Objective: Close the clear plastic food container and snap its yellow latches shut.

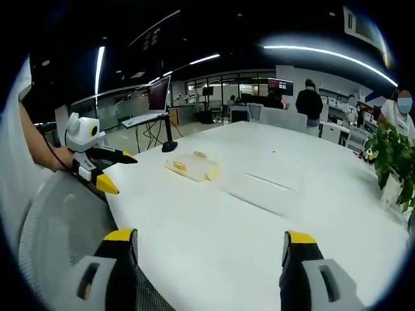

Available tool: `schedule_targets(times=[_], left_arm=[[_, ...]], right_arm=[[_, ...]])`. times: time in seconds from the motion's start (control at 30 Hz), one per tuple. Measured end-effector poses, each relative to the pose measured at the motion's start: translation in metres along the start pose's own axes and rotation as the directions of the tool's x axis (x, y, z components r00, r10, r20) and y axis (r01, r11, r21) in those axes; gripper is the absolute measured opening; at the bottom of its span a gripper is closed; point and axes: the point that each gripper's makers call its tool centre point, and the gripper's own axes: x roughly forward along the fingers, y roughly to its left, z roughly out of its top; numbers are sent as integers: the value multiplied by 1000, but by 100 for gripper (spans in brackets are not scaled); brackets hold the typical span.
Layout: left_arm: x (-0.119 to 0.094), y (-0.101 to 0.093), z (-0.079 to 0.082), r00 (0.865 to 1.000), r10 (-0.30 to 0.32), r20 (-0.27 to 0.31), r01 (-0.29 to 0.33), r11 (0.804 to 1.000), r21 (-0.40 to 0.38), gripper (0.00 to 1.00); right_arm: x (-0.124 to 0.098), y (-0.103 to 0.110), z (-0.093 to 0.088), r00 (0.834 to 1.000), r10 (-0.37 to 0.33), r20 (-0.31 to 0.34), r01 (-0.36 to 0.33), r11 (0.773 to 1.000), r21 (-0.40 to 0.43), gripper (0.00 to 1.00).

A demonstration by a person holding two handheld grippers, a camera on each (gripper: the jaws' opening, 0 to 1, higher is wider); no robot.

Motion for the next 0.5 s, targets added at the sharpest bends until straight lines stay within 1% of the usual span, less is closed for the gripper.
schedule_targets(times=[0.23,0.3,0.33,0.43,0.5], left_arm=[[0,0,0,1000,3,-1,-3,1000,1,87],[-2,2,5,1000,9,24,-9,1000,3,85],[-2,1,5,1000,6,24,-6,1000,-4,86],[-1,2,1,1000,8,2,-8,1000,-3,86],[-1,1,2,1000,4,10,-4,1000,-5,86]], right_arm=[[0,0,1,1000,-1,3,1,1000,1,92],[0,0,0,1000,-3,1,3,1000,2,92],[0,0,1,1000,-4,2,4,1000,1,92],[0,0,-1,1000,-1,-3,1,1000,0,92],[1,0,-1,1000,-1,-4,1,1000,-3,92]])
